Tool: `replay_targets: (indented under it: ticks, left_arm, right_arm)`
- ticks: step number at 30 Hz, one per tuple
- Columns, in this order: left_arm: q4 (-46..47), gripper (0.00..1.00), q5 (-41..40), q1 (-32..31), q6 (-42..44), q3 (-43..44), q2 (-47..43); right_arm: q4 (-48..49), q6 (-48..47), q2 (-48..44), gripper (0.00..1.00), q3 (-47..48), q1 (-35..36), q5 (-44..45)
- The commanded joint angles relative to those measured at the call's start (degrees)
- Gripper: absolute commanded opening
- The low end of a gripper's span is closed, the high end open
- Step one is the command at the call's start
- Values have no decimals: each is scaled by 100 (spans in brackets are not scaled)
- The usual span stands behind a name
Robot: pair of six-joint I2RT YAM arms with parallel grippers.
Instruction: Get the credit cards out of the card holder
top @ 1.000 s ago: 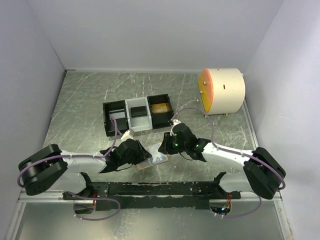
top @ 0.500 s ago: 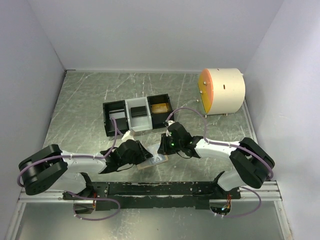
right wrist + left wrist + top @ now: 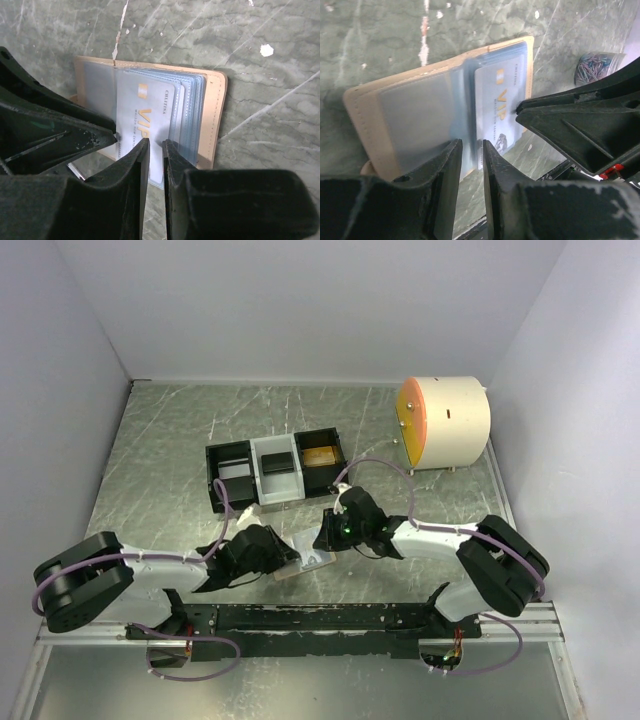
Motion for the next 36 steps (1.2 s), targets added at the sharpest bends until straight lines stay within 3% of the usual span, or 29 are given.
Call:
replay_targets:
  ticks: [1, 13, 19, 22, 30, 36]
  left_arm:
    - [984, 33, -151, -30, -227, -426, 109]
    - [1871, 25, -105, -30, -310, -578, 528]
    - [2274, 7, -38, -34, -364, -716, 618]
    - [2148, 7, -74, -32, -384, -725, 507]
    - [726, 7, -239, -30, -431, -613, -121]
    - [765, 7, -263, -30, -369, -812, -361]
  right_arm:
    - [21, 77, 22, 18, -259, -18, -168]
    - [-30, 48, 49, 18, -330, -36, -114]
    - [-140, -19, 84, 18, -280, -34, -60]
    - [-246, -65, 88, 18, -219, -51, 15]
    - [-600, -268, 62, 19, -62, -91, 171]
    - [-861, -465, -23, 20, 112, -105, 121]
